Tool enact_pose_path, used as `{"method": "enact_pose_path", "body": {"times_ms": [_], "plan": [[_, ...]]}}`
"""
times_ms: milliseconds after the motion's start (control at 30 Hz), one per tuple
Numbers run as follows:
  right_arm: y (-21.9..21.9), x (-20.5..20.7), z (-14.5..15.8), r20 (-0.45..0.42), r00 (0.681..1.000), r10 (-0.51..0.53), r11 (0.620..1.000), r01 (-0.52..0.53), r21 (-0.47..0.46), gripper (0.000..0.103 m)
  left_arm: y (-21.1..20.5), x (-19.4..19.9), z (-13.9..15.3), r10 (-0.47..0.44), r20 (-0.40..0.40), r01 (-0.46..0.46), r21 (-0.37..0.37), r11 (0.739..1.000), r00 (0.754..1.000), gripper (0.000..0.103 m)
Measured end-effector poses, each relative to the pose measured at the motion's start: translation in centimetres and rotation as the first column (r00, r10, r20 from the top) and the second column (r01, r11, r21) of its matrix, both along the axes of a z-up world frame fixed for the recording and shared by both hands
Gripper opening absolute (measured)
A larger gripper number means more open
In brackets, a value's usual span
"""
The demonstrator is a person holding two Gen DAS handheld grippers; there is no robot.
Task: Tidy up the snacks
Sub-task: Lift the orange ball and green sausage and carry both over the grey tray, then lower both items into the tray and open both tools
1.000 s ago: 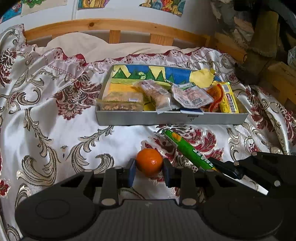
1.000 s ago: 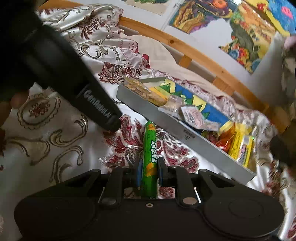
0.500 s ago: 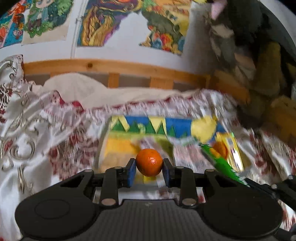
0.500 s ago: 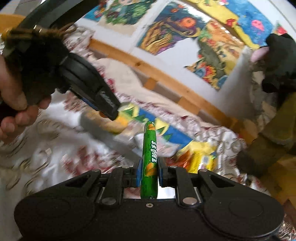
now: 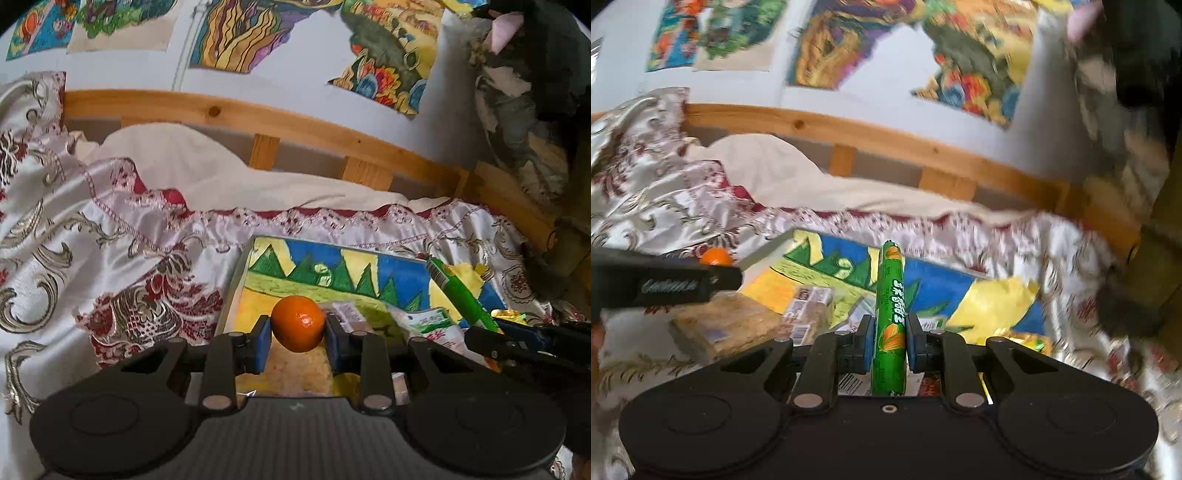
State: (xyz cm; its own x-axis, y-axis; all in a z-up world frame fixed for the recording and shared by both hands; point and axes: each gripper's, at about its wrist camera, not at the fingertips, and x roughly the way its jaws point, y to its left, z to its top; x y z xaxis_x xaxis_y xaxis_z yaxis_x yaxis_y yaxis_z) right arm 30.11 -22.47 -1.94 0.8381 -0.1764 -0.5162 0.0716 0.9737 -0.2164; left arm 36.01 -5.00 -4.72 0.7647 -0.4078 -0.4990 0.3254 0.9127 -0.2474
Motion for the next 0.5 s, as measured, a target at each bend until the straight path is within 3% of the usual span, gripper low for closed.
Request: {"method": "enact_pose_path", "body": {"times_ms": [233,500], "plan": [[0.1,1.7,-2.4,-0.089,0.996,-0.020,1.000,0.021,0.012,0.018,-0.5,0.5,-1.2,-0.010,-0.027,0.011,0.021,1.000,1.000,0.033],[0.1,2.2,-3.1,-0.109,0.994,-0.029,0.999,0.031,0.019,0.019,-1.0,0.7,-1.8,-0.026,-0.054,0.027,0.021,0.999,0.998,0.034]]}}
